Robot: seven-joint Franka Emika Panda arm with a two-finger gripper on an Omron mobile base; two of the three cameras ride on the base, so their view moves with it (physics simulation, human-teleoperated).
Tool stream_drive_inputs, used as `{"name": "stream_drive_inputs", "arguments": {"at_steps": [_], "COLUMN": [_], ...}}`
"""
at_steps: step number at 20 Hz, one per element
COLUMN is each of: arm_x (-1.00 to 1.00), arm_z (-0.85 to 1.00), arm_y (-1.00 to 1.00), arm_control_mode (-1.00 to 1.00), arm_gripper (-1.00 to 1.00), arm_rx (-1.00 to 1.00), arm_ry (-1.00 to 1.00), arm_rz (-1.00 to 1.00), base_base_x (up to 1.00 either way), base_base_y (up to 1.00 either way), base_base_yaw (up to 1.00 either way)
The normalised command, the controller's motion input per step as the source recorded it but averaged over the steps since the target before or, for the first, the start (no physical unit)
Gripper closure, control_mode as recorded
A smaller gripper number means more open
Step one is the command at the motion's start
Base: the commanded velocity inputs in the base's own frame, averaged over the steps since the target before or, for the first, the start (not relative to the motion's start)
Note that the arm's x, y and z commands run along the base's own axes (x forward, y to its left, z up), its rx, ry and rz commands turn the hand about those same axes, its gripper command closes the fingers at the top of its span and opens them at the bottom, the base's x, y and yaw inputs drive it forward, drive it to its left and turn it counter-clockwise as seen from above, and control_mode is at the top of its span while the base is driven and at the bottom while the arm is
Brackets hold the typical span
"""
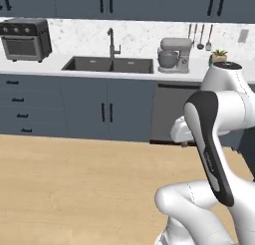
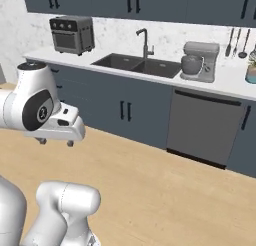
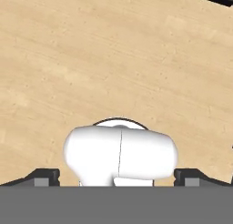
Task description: Navigate to the sink.
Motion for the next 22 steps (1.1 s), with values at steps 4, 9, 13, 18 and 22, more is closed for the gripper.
{"name": "stream_drive_inputs", "arguments": {"at_steps": [4,9,13,18,22], "arm_x": [0.0,0.0,0.0,0.0,0.0], "arm_z": [0.0,0.0,0.0,0.0,0.0], "arm_y": [0.0,0.0,0.0,0.0,0.0], "arm_control_mode": [1.0,1.0,1.0,1.0,1.0], "arm_gripper": [-1.0,-1.0,-1.0,-1.0,-1.0], "arm_rx": [0.0,0.0,0.0,0.0,0.0], "arm_ry": [0.0,0.0,0.0,0.0,0.0], "arm_rz": [0.0,0.0,0.0,0.0,0.0], "base_base_x": [1.0,1.0,1.0,1.0,1.0], "base_base_y": [0.54,0.49,0.51,0.45,0.46], "base_base_yaw": [-0.05,-0.13,-0.17,-0.18,-0.18]}}
